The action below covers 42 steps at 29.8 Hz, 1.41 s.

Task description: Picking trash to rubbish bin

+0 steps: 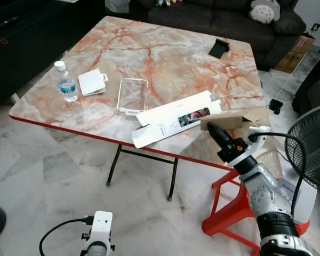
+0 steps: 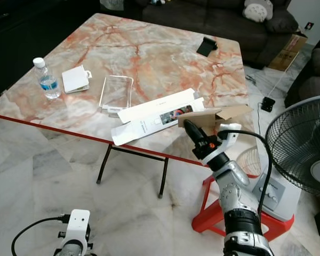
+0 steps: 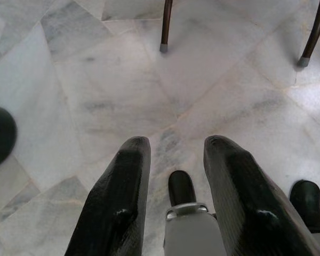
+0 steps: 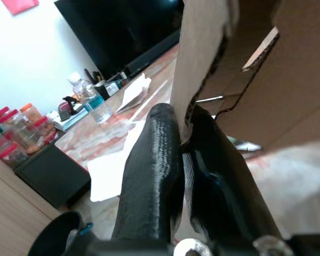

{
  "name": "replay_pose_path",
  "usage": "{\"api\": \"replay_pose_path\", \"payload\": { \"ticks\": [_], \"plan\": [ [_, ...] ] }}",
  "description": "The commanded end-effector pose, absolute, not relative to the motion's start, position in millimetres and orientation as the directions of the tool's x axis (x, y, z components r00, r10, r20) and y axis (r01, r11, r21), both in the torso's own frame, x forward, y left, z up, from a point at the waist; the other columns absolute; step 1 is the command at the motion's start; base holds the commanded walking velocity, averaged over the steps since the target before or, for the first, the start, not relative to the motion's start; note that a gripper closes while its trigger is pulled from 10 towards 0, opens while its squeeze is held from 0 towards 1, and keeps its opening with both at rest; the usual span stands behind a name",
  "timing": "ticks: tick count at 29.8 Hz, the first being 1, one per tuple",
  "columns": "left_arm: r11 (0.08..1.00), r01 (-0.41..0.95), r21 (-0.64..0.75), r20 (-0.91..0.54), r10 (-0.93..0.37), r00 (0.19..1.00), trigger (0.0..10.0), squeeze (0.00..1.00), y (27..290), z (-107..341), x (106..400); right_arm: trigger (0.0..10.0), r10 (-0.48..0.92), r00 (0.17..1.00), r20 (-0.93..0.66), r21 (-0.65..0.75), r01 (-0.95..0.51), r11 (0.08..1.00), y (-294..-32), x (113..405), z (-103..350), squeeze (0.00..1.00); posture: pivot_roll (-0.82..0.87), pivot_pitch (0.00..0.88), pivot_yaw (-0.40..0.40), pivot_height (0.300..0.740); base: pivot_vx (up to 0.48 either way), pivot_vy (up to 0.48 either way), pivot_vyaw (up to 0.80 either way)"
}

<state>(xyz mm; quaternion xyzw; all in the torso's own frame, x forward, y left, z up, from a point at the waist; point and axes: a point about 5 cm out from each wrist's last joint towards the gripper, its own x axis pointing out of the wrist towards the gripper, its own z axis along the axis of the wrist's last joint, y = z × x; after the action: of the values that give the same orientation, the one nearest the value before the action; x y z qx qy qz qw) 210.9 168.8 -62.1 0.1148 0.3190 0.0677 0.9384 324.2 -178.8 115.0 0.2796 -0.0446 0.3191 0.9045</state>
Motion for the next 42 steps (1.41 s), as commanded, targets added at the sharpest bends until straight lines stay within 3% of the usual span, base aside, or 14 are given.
{"api": "replay_pose_path", "payload": {
  "ticks": [1, 10, 12, 16, 33, 42],
  "plan": [
    [0.967, -0.062, 0.246, -0.595, 0.201, 0.778, 10.0, 0.0, 166, -64, 208, 10.0, 0.52, 0.822, 0.233, 0.501, -0.56, 0.66, -190, 320, 107, 0.0, 0.04, 0.13, -0.145, 0.728, 0.0, 0.0, 0.0],
    [0.967, -0.053, 0.248, -0.598, 0.196, 0.777, 10.0, 0.0, 165, -65, 207, 10.0, 0.378, 0.922, 0.086, 0.526, -0.365, 0.768, -210, 315, 78, 0.0, 0.03, 0.123, -0.144, 0.728, 0.0, 0.0, 0.0],
    [0.967, -0.053, 0.25, -0.606, 0.199, 0.77, 10.0, 0.0, 165, -66, 205, 10.0, 0.15, 0.969, -0.198, 0.382, -0.065, 0.922, -232, 301, 38, 0.0, 0.04, 0.113, -0.144, 0.728, 0.0, 0.0, 0.0],
    [0.966, -0.056, 0.252, -0.606, 0.202, 0.769, 10.0, 0.0, 166, -66, 205, 10.0, 0.061, 0.971, -0.233, 0.331, 0.02, 0.944, -241, 294, 31, 0.0, 0.05, 0.115, -0.143, 0.728, 0.0, 0.0, 0.0],
    [0.965, -0.072, 0.25, -0.602, 0.213, 0.77, 10.0, 0.0, 169, -67, 202, 10.0, 0.151, 0.981, -0.119, 0.347, -0.101, 0.932, -225, 303, 41, 0.0, 0.04, 0.127, -0.14, 0.728, 0.0, 0.0, 0.0],
    [0.964, -0.075, 0.256, -0.6, 0.22, 0.769, 10.0, 0.0, 170, -67, 202, 10.0, 0.22, 0.975, 0.038, 0.386, -0.218, 0.896, -215, 320, 69, 0.0, 0.04, 0.131, -0.141, 0.728, 0.0, 0.0, 0.0]
  ]
}}
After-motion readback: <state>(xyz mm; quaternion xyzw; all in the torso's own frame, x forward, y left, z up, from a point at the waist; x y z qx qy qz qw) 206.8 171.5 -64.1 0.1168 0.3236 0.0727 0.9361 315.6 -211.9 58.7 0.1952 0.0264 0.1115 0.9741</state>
